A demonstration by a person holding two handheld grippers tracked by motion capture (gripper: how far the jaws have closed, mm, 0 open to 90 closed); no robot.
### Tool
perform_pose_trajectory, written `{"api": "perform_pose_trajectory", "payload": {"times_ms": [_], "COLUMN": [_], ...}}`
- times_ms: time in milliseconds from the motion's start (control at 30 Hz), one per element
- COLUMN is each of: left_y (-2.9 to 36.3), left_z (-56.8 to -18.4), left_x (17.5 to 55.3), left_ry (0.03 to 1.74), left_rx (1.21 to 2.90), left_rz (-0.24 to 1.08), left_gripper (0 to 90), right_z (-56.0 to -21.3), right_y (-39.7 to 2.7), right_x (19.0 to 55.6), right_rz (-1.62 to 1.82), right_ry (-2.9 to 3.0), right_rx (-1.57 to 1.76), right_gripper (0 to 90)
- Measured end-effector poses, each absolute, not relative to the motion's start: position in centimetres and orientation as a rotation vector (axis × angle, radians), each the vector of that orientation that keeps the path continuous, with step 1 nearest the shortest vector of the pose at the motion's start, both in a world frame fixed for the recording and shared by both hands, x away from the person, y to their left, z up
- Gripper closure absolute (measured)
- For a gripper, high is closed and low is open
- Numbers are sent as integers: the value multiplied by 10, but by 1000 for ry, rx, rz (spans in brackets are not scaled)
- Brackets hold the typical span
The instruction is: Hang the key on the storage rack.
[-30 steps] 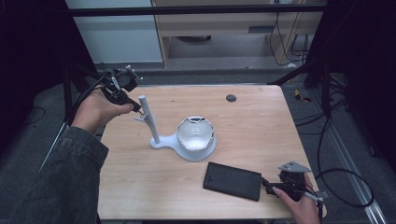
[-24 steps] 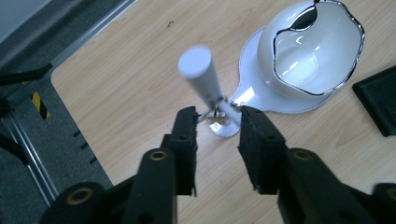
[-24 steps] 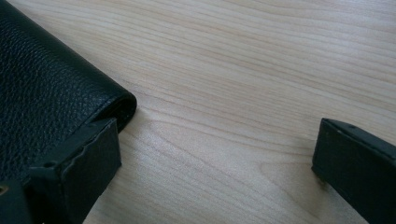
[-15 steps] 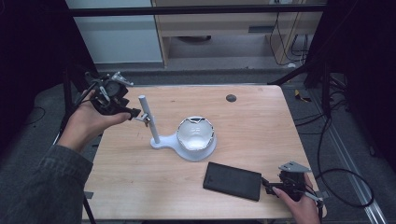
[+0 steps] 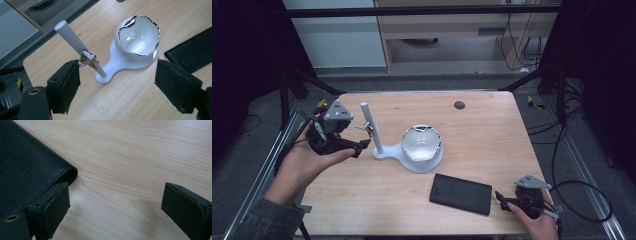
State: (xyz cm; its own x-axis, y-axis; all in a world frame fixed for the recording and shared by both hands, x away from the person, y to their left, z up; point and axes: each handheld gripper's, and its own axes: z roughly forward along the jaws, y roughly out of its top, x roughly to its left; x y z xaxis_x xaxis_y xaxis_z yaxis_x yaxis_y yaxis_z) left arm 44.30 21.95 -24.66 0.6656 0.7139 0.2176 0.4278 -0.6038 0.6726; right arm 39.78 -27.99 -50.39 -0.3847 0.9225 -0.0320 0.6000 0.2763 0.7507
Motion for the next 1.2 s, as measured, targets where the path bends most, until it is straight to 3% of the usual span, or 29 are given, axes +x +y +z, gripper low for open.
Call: {"api": "perform_pose_trajectory", "payload": {"times_ms": [267,467,1200], "left_y": [204,175,113], "left_z": [-278,-328,-453], "left_x": [420,411,426], "left_ry": [782,717,718], "left_rx": [2263,2310,2285], "left_rz": [577,495,365], "left_gripper": [168,134,170], "right_z": [-493,-489,-490], "right_y": [-278,-275,-262], "right_x": [382,375,376], "right_rz": [940,944,812], "right_ry": [2161,2231,2404], "right_rx": [1263,1178,1083], "right_gripper": [53,67,97]}}
